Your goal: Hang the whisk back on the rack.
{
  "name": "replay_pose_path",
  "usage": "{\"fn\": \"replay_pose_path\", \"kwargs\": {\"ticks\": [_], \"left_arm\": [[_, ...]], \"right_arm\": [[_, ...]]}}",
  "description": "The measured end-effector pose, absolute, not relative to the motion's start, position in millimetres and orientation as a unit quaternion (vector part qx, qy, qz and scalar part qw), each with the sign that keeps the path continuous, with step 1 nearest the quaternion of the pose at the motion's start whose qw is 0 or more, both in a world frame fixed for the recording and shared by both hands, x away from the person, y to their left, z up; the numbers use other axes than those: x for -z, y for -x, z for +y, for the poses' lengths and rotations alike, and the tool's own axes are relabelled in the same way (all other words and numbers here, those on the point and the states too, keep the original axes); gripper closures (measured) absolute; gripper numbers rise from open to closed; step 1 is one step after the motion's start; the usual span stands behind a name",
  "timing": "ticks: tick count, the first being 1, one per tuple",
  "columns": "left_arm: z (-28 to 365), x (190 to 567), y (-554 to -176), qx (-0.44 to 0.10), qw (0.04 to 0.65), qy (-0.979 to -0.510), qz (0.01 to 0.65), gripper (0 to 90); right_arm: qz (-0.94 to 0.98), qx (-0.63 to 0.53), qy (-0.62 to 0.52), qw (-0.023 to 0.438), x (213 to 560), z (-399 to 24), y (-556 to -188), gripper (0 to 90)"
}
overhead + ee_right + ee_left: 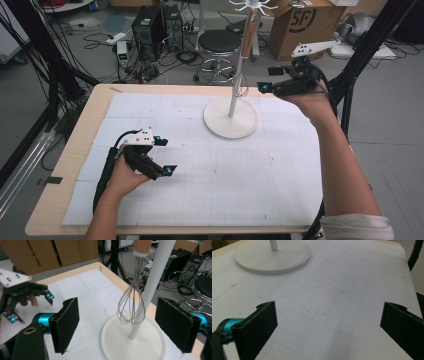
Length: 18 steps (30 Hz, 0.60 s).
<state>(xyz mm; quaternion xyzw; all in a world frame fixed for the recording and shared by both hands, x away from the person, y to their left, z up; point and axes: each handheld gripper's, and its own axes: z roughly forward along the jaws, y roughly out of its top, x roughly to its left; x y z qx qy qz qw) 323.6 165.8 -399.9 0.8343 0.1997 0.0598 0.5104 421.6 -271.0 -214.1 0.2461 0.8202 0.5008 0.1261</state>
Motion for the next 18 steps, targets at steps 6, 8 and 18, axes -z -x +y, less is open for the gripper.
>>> {"fn": "replay_pose_path", "kwargs": {"ticks": [6, 8, 18], "left_arm": [[166.1, 399.2, -323.2, -0.060, 0.510, -0.834, 0.200, 1.6], [165.3, 399.4, -323.2, -0.060, 0.511, -0.834, 0.199, 1.6], [166.5, 398.6, -323.1, -0.058, 0.515, -0.831, 0.200, 1.6]], "right_arm": [[0.823, -0.504, -0.232, 0.125, 230.3, -277.7, -407.6, 14.3], [0.824, -0.499, -0.231, 0.134, 235.5, -279.5, -402.8, 13.1], [0.820, -0.513, -0.220, 0.127, 259.0, -276.8, -385.1, 9.6]]}}
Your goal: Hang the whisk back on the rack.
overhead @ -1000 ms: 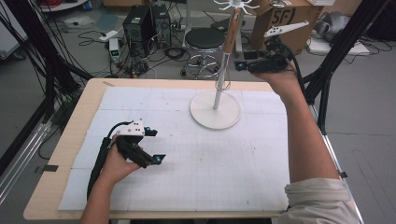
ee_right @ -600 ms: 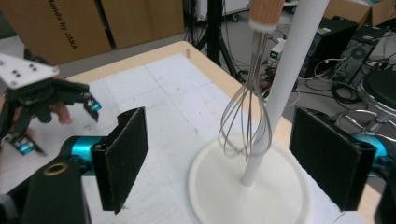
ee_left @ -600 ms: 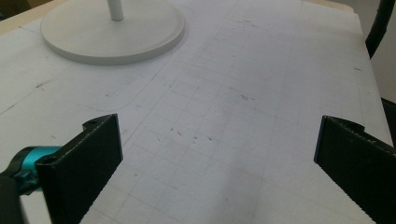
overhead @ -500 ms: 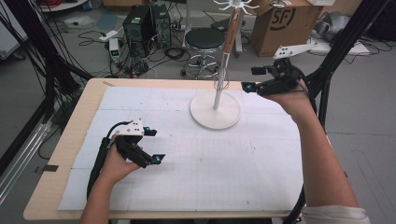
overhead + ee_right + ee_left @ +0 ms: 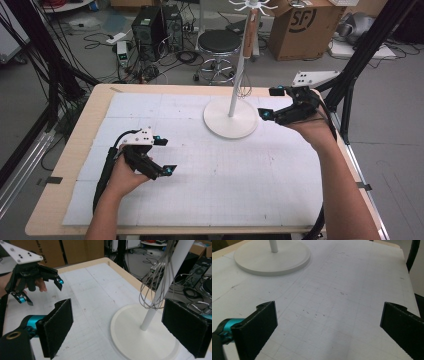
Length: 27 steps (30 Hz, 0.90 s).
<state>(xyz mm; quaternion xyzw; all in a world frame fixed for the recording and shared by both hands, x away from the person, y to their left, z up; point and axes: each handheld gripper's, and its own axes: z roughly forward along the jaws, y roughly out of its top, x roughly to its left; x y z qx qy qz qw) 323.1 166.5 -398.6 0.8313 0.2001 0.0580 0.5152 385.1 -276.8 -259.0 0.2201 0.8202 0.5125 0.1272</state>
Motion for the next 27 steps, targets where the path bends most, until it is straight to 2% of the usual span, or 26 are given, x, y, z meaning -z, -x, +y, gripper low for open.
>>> {"fn": "replay_pose_path", "kwargs": {"ticks": [7, 12, 27], "left_arm": [[167.4, 398.0, -323.2, -0.057, 0.516, -0.832, 0.198, 1.6], [167.8, 397.7, -323.1, -0.058, 0.516, -0.832, 0.198, 1.6], [169.8, 395.5, -321.6, -0.057, 0.523, -0.827, 0.196, 1.6]], "right_arm": [[0.821, -0.516, -0.207, 0.130, 274.1, -274.0, -372.4, 9.3], [0.817, -0.527, -0.207, 0.115, 284.8, -276.5, -363.6, 2.5], [0.805, -0.539, -0.219, 0.116, 322.2, -299.0, -332.5, 1.5]]}}
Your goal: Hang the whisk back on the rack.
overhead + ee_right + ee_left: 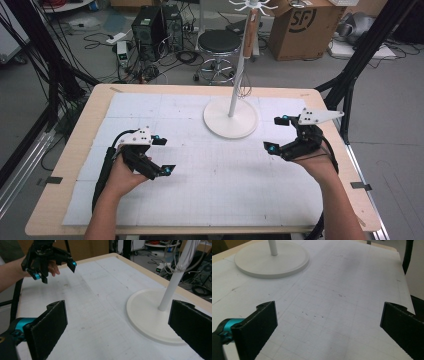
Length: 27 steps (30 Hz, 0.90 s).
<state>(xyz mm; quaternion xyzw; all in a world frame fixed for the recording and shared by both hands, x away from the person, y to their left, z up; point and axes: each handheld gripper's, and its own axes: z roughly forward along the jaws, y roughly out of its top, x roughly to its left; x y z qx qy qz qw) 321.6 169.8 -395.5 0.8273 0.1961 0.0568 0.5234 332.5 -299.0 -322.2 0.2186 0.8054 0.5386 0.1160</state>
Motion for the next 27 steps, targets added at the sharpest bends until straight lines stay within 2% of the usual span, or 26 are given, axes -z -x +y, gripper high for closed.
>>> {"fn": "replay_pose_path", "kwargs": {"ticks": [10, 21, 23, 27], "left_arm": [[169.7, 393.5, -318.9, -0.049, 0.531, -0.826, 0.182, 1.6], [175.8, 391.2, -315.1, -0.057, 0.537, -0.821, 0.184, 1.6], [177.1, 391.2, -315.1, -0.057, 0.537, -0.821, 0.186, 1.6], [177.9, 391.4, -315.5, -0.055, 0.539, -0.820, 0.185, 1.6]], "right_arm": [[0.802, -0.526, -0.257, 0.117, 356.9, -313.1, -323.8, 1.5], [0.808, -0.506, -0.274, 0.128, 358.2, -307.5, -315.3, 0.9], [0.798, -0.518, -0.276, 0.138, 361.3, -309.7, -312.8, 0.9], [0.786, -0.533, -0.286, 0.127, 374.9, -319.9, -307.5, 0.9]]}}
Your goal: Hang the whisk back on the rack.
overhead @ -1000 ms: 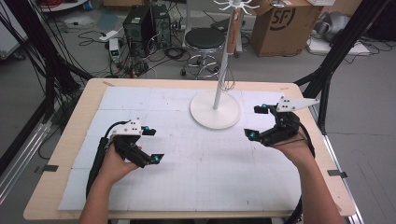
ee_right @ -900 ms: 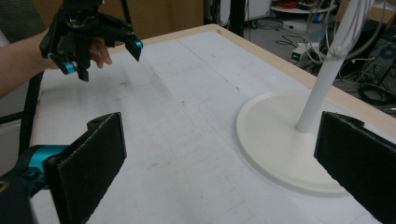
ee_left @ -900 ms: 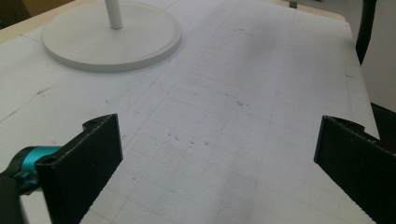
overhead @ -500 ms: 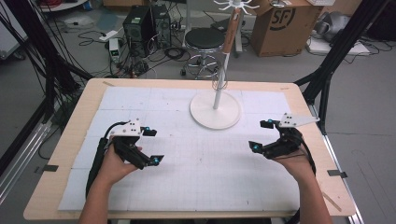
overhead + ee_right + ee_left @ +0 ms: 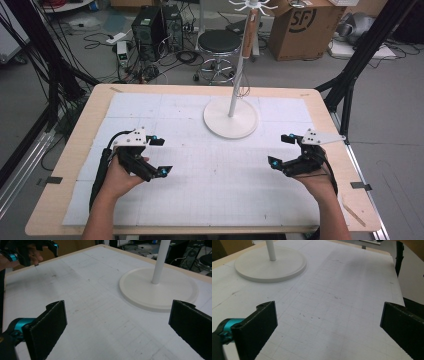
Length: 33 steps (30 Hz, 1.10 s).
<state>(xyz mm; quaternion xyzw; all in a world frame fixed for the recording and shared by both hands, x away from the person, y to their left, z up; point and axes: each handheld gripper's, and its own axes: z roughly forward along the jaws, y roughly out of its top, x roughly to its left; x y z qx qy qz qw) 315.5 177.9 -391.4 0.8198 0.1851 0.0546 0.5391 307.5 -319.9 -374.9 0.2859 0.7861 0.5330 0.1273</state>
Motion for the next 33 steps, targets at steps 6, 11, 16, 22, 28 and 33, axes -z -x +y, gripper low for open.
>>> {"fn": "replay_pose_path", "kwargs": {"ticks": [6, 11, 16, 22, 28, 33], "left_arm": [[177.3, 392.1, -315.2, -0.053, 0.537, -0.821, 0.187, 1.6], [177.9, 392.0, -314.2, -0.056, 0.536, -0.821, 0.188, 1.6], [177.5, 391.7, -313.7, -0.056, 0.537, -0.821, 0.187, 1.6], [177.2, 392.5, -313.8, -0.056, 0.534, -0.822, 0.188, 1.6], [177.5, 393.6, -314.1, -0.054, 0.533, -0.823, 0.190, 1.6], [177.3, 394.2, -314.3, -0.054, 0.532, -0.823, 0.191, 1.6]], "right_arm": [[0.788, -0.523, -0.303, 0.116, 394.6, -328.5, -303.6, 0.9], [0.787, -0.520, -0.311, 0.113, 399.5, -331.6, -303.9, 0.9], [0.789, -0.518, -0.311, 0.114, 399.7, -331.5, -302.8, 0.9], [0.787, -0.521, -0.310, 0.113, 399.9, -331.8, -303.4, 0.9], [0.787, -0.521, -0.312, 0.111, 399.9, -331.7, -303.5, 0.9], [0.789, -0.518, -0.311, 0.112, 400.5, -331.5, -304.1, 0.9]]}}
